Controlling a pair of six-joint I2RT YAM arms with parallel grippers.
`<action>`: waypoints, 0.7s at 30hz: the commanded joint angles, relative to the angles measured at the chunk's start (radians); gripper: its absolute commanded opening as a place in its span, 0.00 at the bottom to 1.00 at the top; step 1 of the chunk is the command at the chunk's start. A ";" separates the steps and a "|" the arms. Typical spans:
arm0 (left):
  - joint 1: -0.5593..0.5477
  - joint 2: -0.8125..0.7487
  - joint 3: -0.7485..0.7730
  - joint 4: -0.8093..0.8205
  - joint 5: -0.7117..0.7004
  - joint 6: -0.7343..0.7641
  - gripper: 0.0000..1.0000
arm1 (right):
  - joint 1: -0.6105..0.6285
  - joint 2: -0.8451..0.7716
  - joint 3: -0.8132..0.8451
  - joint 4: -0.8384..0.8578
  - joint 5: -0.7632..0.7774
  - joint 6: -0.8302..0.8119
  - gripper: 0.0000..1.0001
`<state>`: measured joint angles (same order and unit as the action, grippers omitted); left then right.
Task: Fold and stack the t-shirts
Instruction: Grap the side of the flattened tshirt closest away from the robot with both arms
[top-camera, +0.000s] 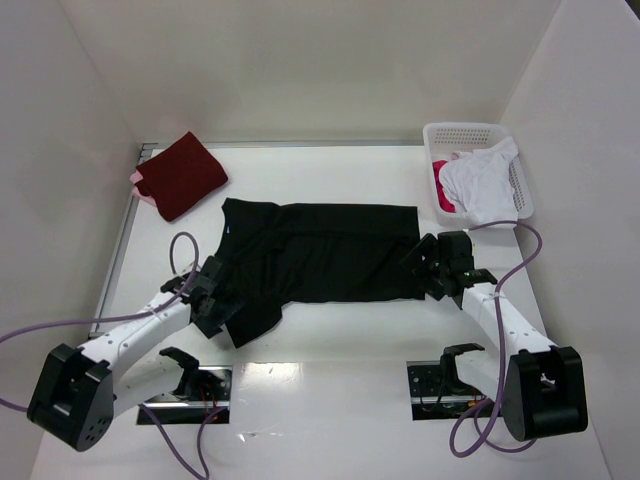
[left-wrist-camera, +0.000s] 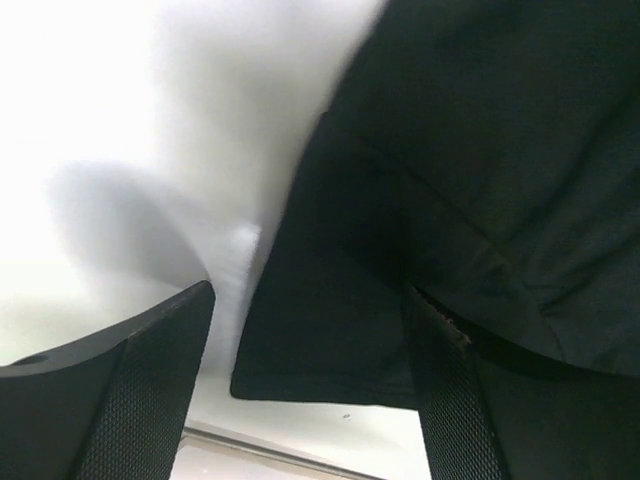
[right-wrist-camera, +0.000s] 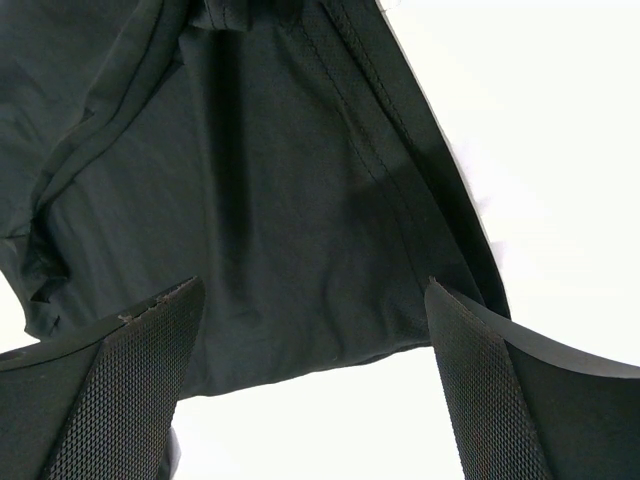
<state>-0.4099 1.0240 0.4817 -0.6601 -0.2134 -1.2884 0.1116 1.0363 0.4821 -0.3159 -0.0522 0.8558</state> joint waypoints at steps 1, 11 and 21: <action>0.005 0.048 0.050 0.053 0.008 0.060 0.81 | 0.008 -0.010 0.000 0.041 0.034 0.019 0.95; 0.005 0.053 0.061 0.040 0.028 0.058 0.50 | 0.008 -0.028 -0.010 0.011 0.052 0.022 0.90; 0.005 -0.010 0.041 0.016 0.048 0.040 0.13 | 0.012 -0.007 0.009 -0.099 0.072 0.057 0.79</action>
<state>-0.4099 1.0276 0.5129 -0.6285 -0.1780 -1.2371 0.1123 1.0294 0.4816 -0.3521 -0.0157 0.8887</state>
